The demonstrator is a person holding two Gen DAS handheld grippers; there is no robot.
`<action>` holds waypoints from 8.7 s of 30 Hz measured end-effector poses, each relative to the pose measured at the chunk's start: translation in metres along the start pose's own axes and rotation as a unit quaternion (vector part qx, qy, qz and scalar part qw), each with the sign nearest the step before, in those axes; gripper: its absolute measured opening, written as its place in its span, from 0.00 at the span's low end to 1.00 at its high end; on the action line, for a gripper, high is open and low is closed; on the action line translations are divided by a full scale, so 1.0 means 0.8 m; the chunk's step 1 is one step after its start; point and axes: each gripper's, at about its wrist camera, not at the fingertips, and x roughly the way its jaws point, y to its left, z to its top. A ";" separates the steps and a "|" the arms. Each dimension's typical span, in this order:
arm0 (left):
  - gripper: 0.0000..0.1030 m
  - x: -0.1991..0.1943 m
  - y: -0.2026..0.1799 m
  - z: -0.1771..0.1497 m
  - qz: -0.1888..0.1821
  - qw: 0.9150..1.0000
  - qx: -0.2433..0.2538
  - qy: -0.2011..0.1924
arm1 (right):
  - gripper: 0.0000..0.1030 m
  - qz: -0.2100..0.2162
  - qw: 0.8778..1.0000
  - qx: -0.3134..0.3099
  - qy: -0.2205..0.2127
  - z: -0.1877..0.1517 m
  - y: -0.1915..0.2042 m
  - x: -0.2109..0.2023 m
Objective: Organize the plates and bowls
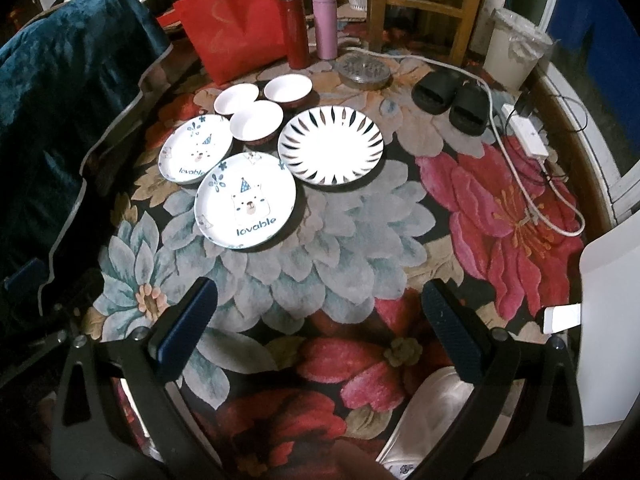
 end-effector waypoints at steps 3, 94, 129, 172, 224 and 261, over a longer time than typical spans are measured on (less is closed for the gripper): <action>0.97 0.008 0.005 0.002 0.010 1.000 -0.006 0.007 | 1.00 0.001 1.000 -0.004 0.010 0.003 -0.001 0.006; 0.16 0.447 -0.176 0.201 -0.134 0.978 0.059 0.147 | 0.18 0.132 0.985 0.055 0.100 0.223 -0.200 0.396; 0.16 0.355 -0.446 0.078 -0.226 0.927 0.245 0.174 | 0.21 0.022 0.972 0.184 0.142 0.025 -0.462 0.277; 0.92 0.295 -0.276 0.086 -0.164 0.967 0.135 0.141 | 0.91 -0.057 0.984 0.083 0.146 0.047 -0.254 0.226; 0.92 0.361 0.061 0.075 -0.097 0.982 -0.073 0.145 | 0.91 0.049 0.972 -0.156 0.171 0.093 0.077 0.329; 0.29 0.390 0.021 0.088 -0.180 0.971 0.002 0.155 | 0.20 0.140 0.971 -0.107 0.164 0.122 0.021 0.376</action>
